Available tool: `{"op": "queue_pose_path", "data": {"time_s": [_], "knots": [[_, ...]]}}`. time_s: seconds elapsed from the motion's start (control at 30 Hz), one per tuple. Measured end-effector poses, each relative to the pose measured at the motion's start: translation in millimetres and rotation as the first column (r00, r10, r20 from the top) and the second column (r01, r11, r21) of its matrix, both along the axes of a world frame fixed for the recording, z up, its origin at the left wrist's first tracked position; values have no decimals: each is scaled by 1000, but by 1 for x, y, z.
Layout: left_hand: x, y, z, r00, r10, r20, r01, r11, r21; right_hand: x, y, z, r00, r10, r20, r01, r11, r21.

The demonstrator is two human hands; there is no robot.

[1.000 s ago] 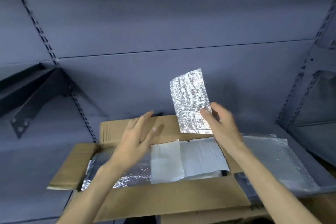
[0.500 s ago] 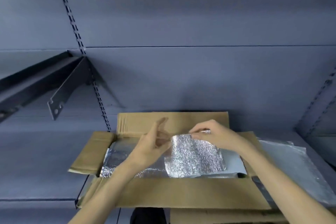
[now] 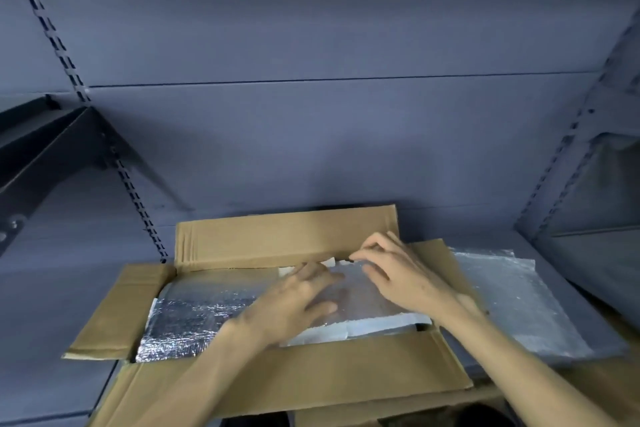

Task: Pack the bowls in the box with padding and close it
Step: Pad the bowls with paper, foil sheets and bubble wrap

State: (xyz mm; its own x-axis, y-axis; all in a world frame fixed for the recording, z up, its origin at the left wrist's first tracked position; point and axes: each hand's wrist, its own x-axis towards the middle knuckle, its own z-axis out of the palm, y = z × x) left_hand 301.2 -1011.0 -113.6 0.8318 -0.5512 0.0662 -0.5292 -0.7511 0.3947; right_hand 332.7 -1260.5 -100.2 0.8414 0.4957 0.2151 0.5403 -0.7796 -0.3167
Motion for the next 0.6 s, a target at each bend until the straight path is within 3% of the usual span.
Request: {"op": "queue_pose_path", "data": {"time_s": [0.1,0.23,0.6], "knots": [[1,1,-7,995,-18,-101,21,999,32,-14,-17,1,975,89,-204,-100,994,-44],[1,0,-10,989,-18,-148,35,993,113,-20,-30,1,926,77,-371,-145,976,-160],[5,-3,-11,971,-49,-235,114,955,272,-16,-26,1,894,69,-443,-219,930,-296]]}}
